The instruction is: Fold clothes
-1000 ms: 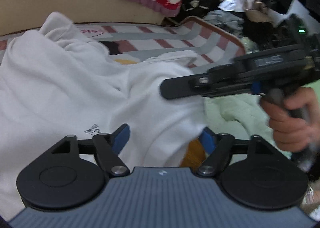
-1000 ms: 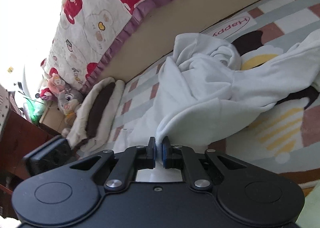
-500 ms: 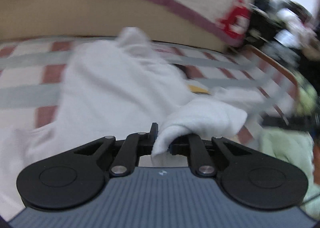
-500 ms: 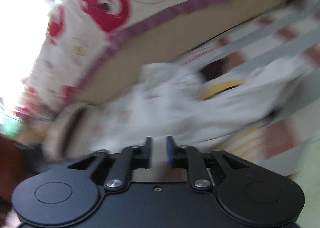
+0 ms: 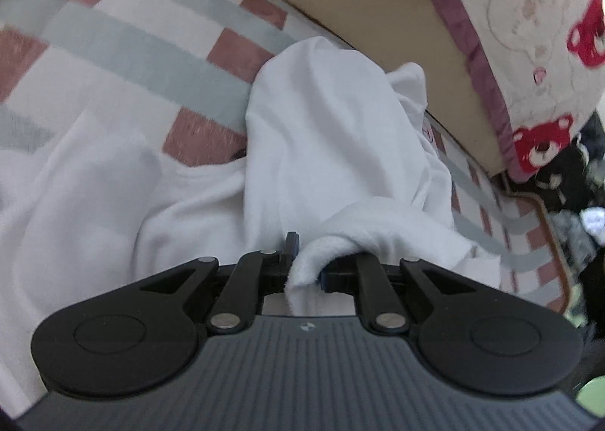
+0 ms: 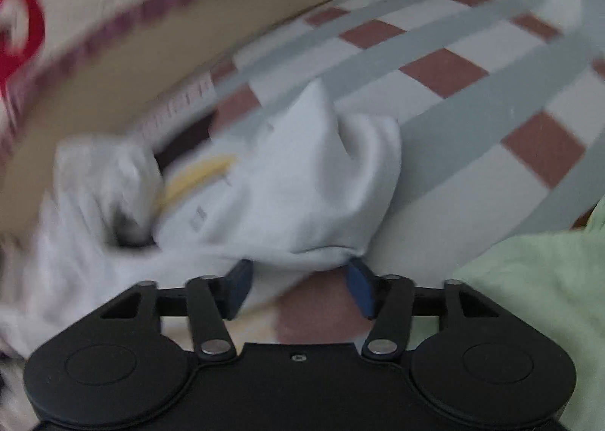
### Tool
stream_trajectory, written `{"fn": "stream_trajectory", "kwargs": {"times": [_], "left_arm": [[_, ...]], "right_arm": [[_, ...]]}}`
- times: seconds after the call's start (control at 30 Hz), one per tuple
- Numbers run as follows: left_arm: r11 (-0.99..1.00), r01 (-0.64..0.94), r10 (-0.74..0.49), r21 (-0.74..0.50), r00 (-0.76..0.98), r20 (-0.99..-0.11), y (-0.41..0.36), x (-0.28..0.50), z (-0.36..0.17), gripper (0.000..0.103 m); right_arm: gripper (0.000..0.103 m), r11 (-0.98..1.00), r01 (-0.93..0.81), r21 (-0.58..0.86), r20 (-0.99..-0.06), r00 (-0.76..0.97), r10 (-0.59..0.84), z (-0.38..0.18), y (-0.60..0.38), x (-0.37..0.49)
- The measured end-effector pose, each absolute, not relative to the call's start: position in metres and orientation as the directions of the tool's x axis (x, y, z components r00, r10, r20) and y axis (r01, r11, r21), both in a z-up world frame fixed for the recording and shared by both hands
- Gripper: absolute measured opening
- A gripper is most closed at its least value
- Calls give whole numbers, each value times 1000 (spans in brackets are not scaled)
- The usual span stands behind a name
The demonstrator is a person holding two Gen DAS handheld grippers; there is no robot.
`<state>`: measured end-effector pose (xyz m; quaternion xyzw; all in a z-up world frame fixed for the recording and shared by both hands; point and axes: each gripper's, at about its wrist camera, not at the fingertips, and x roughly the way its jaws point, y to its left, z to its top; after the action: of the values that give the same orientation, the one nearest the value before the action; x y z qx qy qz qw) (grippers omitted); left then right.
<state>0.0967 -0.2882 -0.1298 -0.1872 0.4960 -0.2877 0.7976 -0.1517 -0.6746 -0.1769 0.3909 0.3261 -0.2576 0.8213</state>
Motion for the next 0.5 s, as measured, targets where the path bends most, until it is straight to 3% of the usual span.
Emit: {"fn": "stream_trajectory", "kwargs": {"times": [0.1, 0.13, 0.17, 0.23, 0.33, 0.5], "left_arm": [[784, 321, -619, -531, 358, -699, -295, 95, -127, 10], [798, 346, -599, -494, 359, -716, -298, 93, -126, 10], [811, 374, -574, -449, 363, -734, -300, 91, -125, 9], [810, 427, -562, -401, 373, -738, -304, 83, -122, 8], [758, 494, -623, -426, 353, -698, -306, 72, -111, 8], [615, 678, -728, -402, 290, -622, -322, 36, -73, 8]], "right_arm": [[66, 453, 656, 604, -676, 722, -146, -185, -685, -156], [53, 432, 633, 642, -643, 752, -146, -188, -688, -158], [9, 415, 608, 676, -612, 778, -143, -190, -691, -158], [12, 398, 594, 699, -592, 793, -144, -190, -698, -155], [12, 474, 596, 649, -547, 798, -254, -161, -697, -158], [11, 635, 624, 456, -450, 777, -440, -85, -691, -182]]}}
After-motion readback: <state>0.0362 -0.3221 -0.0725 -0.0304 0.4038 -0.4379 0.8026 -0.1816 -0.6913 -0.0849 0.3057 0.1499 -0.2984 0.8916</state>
